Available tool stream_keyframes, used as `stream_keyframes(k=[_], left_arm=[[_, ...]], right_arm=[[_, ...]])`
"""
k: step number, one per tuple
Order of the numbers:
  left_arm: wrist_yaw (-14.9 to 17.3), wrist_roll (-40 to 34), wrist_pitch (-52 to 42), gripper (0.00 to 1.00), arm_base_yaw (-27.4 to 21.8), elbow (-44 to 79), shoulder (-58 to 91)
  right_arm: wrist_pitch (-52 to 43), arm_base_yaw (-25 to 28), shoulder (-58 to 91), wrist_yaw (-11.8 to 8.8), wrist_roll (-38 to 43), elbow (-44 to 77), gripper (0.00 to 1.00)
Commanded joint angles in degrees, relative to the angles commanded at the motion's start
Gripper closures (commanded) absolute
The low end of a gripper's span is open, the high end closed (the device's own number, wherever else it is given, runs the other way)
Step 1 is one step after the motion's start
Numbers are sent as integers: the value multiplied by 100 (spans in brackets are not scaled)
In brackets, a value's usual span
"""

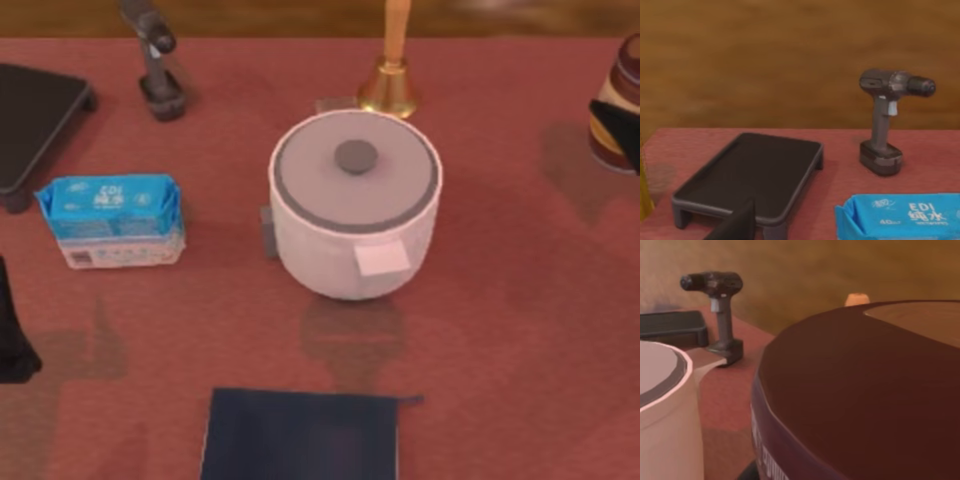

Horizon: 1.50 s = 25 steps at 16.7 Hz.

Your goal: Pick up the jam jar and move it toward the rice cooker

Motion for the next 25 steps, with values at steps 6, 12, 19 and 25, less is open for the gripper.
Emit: stream_keyframes(k=[6, 12, 19, 25], left_arm=[[0, 0, 0, 0, 0, 0, 0], [0, 0, 0, 0, 0, 0, 0], [0, 0, 0, 0, 0, 0, 0], [0, 0, 0, 0, 0, 0, 0]], right_arm=[[1468, 493, 389, 859, -49, -1107, 100], [2993, 1015, 696, 1886, -103, -2380, 100], [3080, 1086, 768, 2022, -102, -2382, 100], [2983, 1586, 1449, 2508, -126, -1652, 100]])
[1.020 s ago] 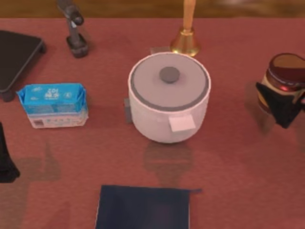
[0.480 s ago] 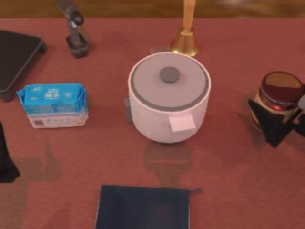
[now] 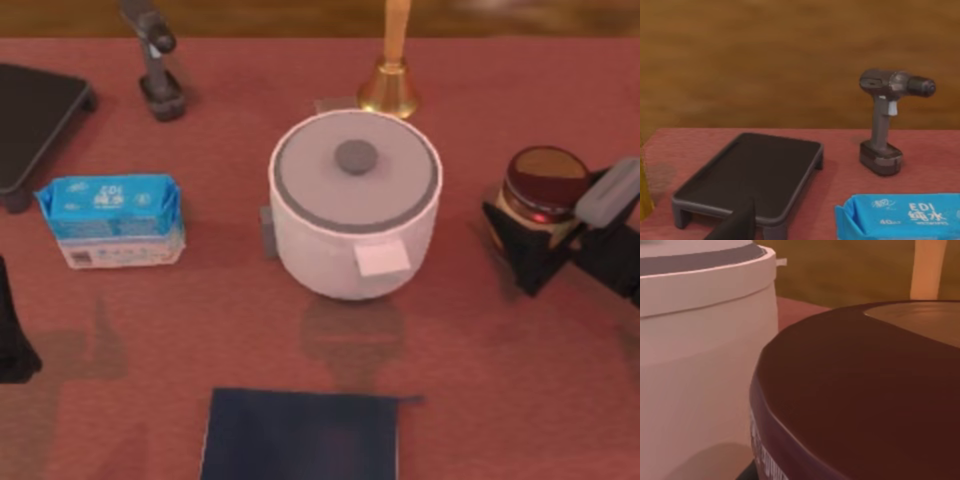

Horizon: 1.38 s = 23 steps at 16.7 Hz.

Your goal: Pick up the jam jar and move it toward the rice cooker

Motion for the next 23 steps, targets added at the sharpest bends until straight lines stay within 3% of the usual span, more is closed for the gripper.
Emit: stream_keyframes(k=[5, 18, 23], left_arm=[[0, 0, 0, 0, 0, 0, 0], [0, 0, 0, 0, 0, 0, 0], [0, 0, 0, 0, 0, 0, 0]], right_arm=[[-9, 47, 64, 45, -2, 68, 100], [-9, 47, 64, 45, -2, 68, 2], [-9, 47, 64, 45, -2, 68, 0]])
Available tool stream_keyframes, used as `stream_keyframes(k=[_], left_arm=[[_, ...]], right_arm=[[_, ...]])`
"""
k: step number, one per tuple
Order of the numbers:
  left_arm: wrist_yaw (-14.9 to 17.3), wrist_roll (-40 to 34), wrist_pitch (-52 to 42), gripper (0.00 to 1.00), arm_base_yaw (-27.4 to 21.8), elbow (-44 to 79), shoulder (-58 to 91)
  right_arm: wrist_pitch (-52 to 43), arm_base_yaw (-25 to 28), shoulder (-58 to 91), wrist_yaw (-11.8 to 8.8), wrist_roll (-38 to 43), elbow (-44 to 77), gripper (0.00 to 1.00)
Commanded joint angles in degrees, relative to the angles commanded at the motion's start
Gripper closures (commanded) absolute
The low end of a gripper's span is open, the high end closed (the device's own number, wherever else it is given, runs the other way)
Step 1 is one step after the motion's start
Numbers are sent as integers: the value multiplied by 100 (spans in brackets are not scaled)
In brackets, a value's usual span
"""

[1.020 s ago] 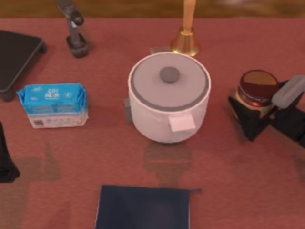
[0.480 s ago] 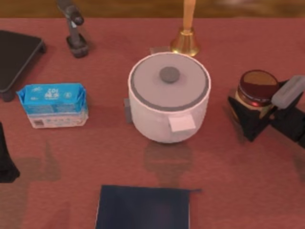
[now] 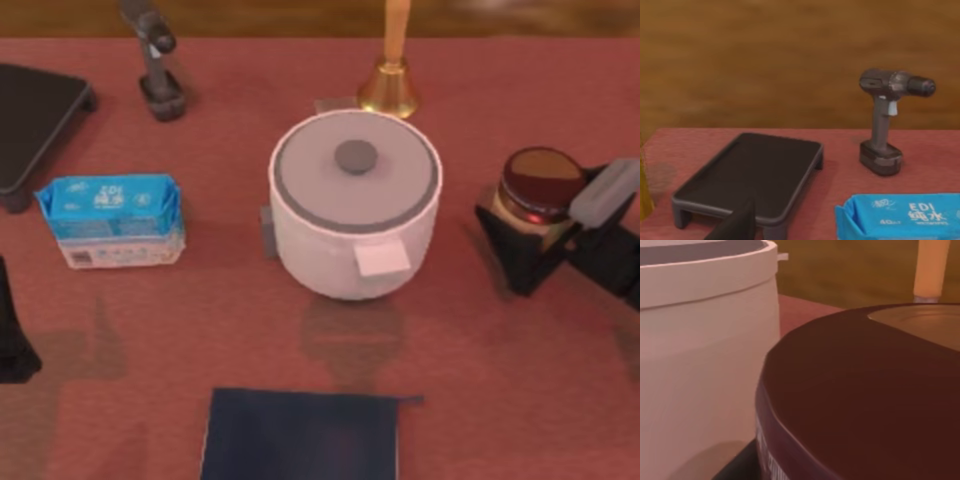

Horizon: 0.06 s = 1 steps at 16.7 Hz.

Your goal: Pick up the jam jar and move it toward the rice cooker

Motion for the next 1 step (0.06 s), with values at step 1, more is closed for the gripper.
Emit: stream_keyframes(k=[1], left_arm=[[0, 0, 0, 0, 0, 0, 0]], right_arm=[[0, 0, 0, 0, 0, 0, 0]])
